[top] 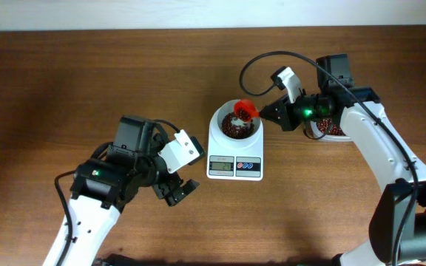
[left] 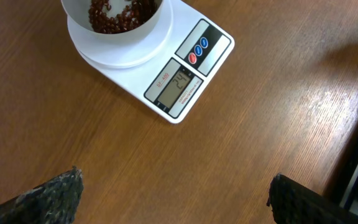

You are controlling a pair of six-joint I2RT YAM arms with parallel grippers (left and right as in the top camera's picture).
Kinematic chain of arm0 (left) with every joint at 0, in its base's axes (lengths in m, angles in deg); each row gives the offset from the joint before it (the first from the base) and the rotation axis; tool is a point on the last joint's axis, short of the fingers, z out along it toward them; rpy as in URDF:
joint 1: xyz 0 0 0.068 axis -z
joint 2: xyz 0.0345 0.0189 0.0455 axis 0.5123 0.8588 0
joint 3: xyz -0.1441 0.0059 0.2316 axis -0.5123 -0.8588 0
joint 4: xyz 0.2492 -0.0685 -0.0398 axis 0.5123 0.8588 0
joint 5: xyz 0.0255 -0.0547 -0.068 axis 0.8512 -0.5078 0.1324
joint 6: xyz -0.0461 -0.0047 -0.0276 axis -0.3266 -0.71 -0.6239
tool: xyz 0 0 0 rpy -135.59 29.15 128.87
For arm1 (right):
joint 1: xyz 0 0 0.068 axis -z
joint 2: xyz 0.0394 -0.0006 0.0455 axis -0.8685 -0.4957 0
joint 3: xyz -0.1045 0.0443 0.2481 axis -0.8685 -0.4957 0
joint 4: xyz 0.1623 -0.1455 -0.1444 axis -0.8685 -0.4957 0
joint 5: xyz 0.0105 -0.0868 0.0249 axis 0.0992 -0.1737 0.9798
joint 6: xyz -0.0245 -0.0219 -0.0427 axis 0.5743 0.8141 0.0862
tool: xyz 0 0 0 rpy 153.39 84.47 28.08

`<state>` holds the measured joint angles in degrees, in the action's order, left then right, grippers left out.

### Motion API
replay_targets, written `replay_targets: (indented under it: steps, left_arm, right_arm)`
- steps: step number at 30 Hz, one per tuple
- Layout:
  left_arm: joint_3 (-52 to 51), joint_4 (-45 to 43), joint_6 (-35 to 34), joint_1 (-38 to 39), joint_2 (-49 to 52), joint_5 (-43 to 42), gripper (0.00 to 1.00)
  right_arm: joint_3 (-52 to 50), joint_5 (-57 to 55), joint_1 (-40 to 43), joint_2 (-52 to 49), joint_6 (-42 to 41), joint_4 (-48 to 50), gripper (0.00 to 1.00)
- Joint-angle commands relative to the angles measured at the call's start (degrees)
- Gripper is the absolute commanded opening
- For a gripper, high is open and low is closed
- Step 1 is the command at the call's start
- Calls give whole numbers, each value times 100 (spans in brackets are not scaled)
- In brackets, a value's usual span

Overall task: Scoop and weigh 50g on scale
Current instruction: 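Carry the filled scoop over the white bowl and tilt to pour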

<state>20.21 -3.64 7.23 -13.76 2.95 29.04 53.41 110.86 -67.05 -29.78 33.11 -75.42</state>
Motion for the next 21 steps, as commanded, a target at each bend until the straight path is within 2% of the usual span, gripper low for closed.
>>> replay_targets:
  steps: [1,2,3,4,5,7,8,9,10,12,13,15,16,17,18,19,20,21]
  left_arm:
    - [76,-11,68,-35,-24,-79,99]
    - [76,-9,68,-35,-24,-76,99]
    - [76,-11,68,-35,-24,-79,99]
    - [79,-11,68,-35,-24,-76,99]
    - [76,-11,68,-35,-24,-79,99]
    - [76,-11,68,-35,-24,-76,99]
    - [76,-11,68,-35,-24,-79,99]
    - [76,-9,68,-35,-24,-79,99]
    - [79,-9,68,-35,-24,-76,99]
    - [76,-11,68,-35,-24,-79,99]
    - [76,-11,68,-35,-24,-79,99]
    - [76,-11,68,-35,-24,-76,99]
    - [76,-11,68,-35,-24,-79,99]
    - [79,-11,68,-35,-24,-76,99]
    - [76,-11,68,-35,-24,-76,99]
    - [76,-11,68,-35,-24,-79,99]
    - [79,-9,68,-35,-24,-79,99]
    - [76,-11,68,-35,-24,-79,99]
  right_arm:
    - [17,-229,-42,-68,-212,109,4]
    - [17,-35,-42,-66,-328,72,4]
    - [17,284,-39,-66,-7,103,4]
    - [17,-190,-39,-81,-468,208,4]
    - [17,520,-42,-81,101,11,4]
    - [17,-275,-42,-94,-417,66,4]
    - [17,92,-42,-94,26,24,4]
    - [17,-516,-42,-98,-586,92,4]
    - [17,87,-39,-98,-140,7,4]
    - [17,-55,-39,-96,-264,48,4]
    - [17,417,-42,-98,144,17,4]
    - [17,33,-39,-98,-240,116,4]
    - [17,590,-42,-98,409,9,4]
    - [17,-85,-42,-98,-37,101,4]
    - [17,-76,-39,-98,-90,-11,4]
    - [17,260,-42,-98,540,-125,4]
    - [17,-308,-39,-98,17,-39,4]
    - [17,463,-42,-83,564,-157,4]
